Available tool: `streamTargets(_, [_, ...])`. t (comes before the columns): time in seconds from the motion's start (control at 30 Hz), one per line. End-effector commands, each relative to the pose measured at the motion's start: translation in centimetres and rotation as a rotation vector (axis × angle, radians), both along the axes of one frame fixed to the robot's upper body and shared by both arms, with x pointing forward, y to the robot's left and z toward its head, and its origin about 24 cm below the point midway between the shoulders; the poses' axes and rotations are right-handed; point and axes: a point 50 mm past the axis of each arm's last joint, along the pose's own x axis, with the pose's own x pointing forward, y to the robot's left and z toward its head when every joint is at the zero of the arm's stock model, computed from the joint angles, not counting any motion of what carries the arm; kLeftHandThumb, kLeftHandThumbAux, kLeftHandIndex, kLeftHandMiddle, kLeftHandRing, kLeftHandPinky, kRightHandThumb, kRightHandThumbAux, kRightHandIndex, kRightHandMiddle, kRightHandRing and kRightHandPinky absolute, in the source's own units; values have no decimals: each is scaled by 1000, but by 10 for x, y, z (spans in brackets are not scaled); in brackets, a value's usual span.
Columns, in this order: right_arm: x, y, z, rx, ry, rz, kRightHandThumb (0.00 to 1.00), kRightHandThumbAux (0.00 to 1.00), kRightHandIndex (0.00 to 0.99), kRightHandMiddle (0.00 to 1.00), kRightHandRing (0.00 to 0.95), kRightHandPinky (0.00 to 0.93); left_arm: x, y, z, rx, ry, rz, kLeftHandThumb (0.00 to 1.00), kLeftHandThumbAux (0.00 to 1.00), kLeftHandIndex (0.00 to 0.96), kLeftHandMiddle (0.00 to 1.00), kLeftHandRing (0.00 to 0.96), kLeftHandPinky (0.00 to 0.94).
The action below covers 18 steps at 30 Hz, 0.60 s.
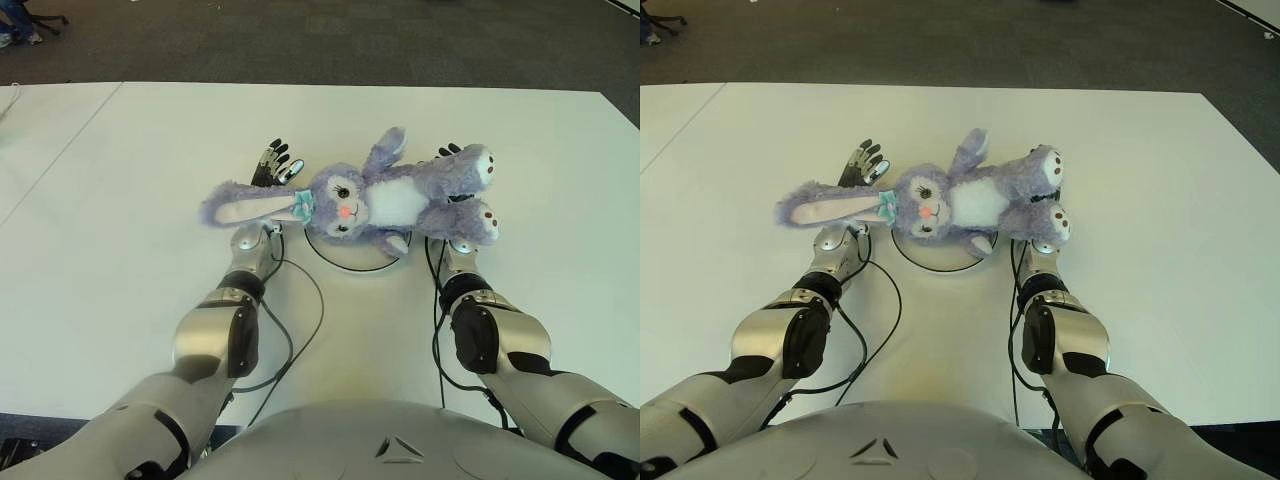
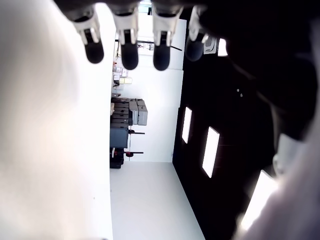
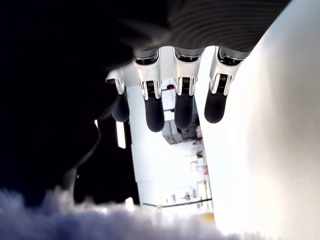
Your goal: Put the doll into the plate.
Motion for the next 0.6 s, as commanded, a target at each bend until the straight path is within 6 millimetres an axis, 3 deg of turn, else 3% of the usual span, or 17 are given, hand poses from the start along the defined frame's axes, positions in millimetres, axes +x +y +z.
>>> streamTargets(0.03, [-87, 4, -101, 135, 446, -55, 9, 823, 140, 190, 164, 166, -80, 6, -88, -57, 404, 62, 0, 590, 66, 101, 89, 79])
streamTargets(0.6, [-87, 4, -100, 117, 444, -58, 21, 867, 157, 201, 173, 173, -83, 8, -91, -26, 435, 92, 0, 636, 12, 38, 30, 31])
